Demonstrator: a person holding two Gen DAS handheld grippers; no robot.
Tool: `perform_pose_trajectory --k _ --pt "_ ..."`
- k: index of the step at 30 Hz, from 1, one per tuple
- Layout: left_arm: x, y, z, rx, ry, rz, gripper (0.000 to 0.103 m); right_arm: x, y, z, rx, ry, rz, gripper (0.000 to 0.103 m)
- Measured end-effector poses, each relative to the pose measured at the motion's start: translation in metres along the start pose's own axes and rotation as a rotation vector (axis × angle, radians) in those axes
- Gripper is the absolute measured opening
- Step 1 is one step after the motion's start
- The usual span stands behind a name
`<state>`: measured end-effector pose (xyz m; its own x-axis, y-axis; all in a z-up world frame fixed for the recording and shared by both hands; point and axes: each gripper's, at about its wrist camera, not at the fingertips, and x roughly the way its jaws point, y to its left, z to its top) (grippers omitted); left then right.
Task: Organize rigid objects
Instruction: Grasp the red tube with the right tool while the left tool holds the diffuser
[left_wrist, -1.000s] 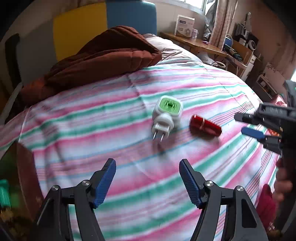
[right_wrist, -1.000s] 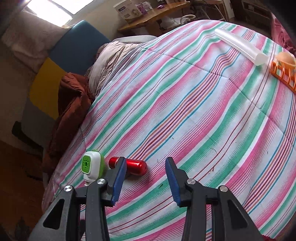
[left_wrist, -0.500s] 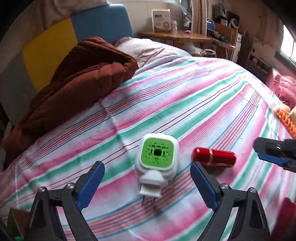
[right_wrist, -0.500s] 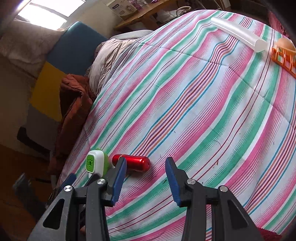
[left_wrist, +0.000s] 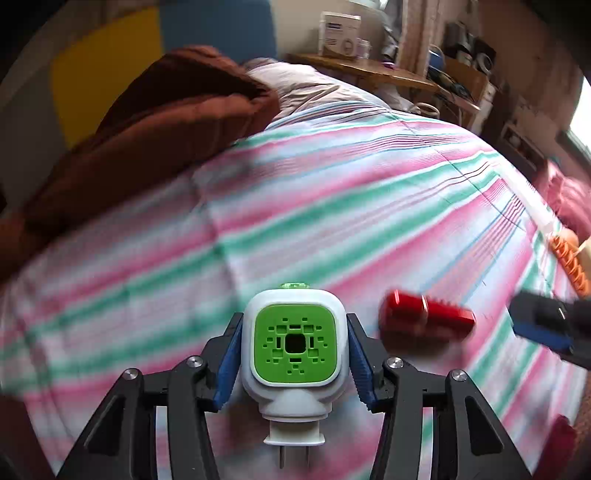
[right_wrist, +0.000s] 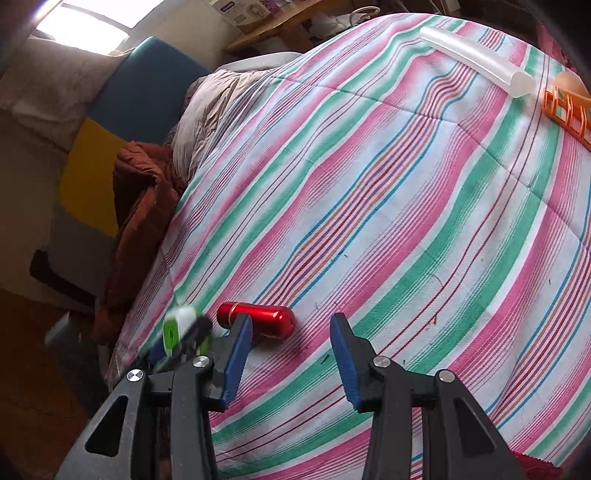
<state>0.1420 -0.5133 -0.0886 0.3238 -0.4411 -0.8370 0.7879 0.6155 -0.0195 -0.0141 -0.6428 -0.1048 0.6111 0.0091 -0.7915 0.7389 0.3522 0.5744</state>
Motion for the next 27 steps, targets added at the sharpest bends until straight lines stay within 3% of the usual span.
perform_pose_trajectory --k 4,7,12,16,19,24,27 --pt "-0.027 0.004 -0.038 -0.105 0.015 -0.011 0.053 0.001 0.000 0.000 -0.005 0.010 -0.006 0.044" --pt "-0.049 0.000 -0.073 -0.142 0.008 0.027 0.053 0.003 -0.001 -0.001 -0.007 0.023 -0.021 0.044" --pt "-0.081 -0.008 -0.126 -0.131 -0.048 0.087 0.053 0.008 -0.004 -0.003 0.010 0.038 -0.034 0.044" --pt "-0.104 -0.011 -0.165 -0.127 -0.105 0.106 0.053 0.001 -0.011 0.001 0.052 0.000 0.002 0.044" --pt "-0.110 -0.011 -0.182 -0.107 -0.141 0.103 0.053 -0.004 -0.016 0.003 0.075 -0.022 0.025 0.045" --pt "-0.104 -0.005 -0.185 -0.118 -0.174 0.068 0.052 0.009 -0.007 -0.002 0.044 0.045 0.023 0.054" --pt "-0.105 -0.007 -0.193 -0.090 -0.197 0.089 0.052 0.019 0.001 -0.008 0.020 0.077 -0.004 0.059"
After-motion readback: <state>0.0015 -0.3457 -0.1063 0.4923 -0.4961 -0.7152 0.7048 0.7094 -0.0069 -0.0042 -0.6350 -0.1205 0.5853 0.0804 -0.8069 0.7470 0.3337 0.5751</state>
